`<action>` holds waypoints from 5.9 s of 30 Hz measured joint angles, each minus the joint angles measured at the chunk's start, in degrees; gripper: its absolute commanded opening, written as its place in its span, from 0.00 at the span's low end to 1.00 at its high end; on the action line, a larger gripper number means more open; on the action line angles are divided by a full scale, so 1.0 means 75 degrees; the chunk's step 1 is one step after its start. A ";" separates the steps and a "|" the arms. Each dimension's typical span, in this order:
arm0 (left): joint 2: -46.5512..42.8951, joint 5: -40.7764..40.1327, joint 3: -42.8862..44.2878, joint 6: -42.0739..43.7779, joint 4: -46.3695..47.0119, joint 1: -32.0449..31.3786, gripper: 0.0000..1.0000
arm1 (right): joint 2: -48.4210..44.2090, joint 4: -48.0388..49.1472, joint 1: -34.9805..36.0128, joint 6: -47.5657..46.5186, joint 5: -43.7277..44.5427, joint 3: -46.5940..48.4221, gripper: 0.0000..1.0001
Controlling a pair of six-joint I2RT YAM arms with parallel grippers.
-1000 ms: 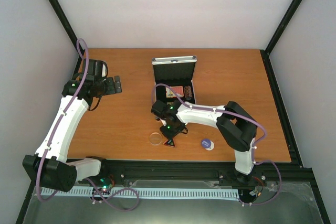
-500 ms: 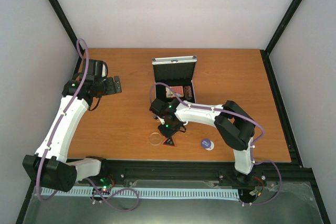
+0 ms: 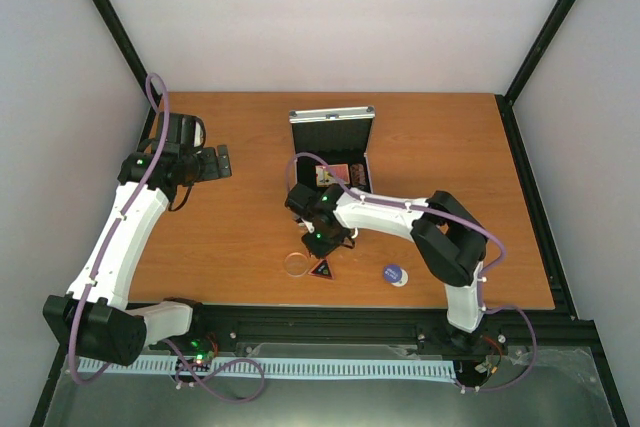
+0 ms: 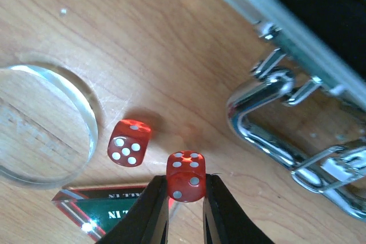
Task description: Pack up texas hold em set
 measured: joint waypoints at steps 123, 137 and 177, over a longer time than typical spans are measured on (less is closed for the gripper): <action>0.0163 0.0236 0.0000 0.0015 0.0020 0.0000 1.00 | 0.0644 -0.0455 0.0344 0.1606 -0.0239 0.0918 0.40; 0.0128 0.0230 -0.0003 0.0015 0.0017 0.0000 1.00 | 0.0772 -0.0157 0.0344 0.1652 -0.0134 0.0804 0.10; -0.0125 0.0125 -0.0044 0.0015 0.0012 0.0000 1.00 | 0.2005 -0.0737 -0.1958 0.1393 0.1320 0.3911 0.03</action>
